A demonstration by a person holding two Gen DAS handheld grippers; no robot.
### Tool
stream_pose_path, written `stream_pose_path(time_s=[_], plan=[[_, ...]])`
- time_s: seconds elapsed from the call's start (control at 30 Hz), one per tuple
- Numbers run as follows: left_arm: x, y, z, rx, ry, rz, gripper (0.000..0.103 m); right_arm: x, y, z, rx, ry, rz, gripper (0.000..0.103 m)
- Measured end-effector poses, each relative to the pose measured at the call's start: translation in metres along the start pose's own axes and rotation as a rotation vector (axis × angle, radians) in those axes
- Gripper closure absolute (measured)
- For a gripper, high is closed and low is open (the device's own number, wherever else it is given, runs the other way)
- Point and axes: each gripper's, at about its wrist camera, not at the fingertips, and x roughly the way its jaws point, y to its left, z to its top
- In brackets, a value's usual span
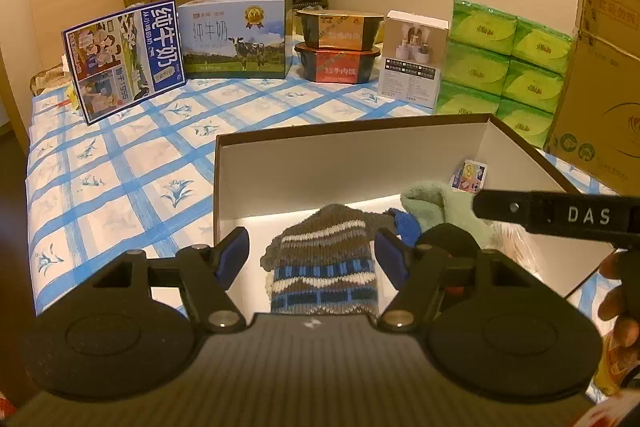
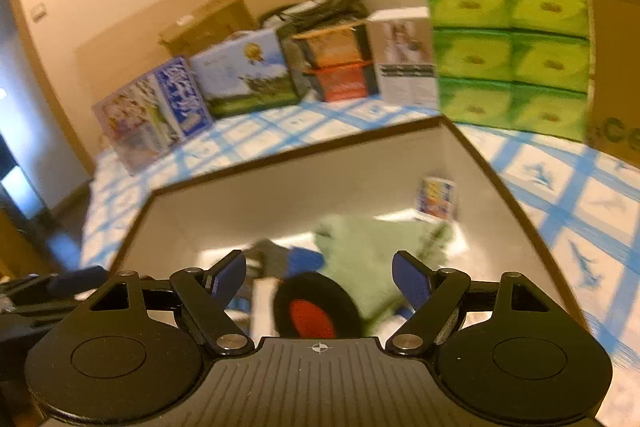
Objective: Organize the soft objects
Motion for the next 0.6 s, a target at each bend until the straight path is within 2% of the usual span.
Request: stream_pose_path(time_s=[0.27, 0.6], plan=[[-0.01, 0.0, -0.008, -0.019, 0.001, -0.009, 0.034, -0.018, -0.004, -0.011, -0.013, 0.017, -0.046, 0.023], [-0.052, 0.005, -0.013, -0.077, -0.036, -0.021, 0.029, -0.063, 0.02, -0.023, -0.091, -0.027, -0.026, 0.023]])
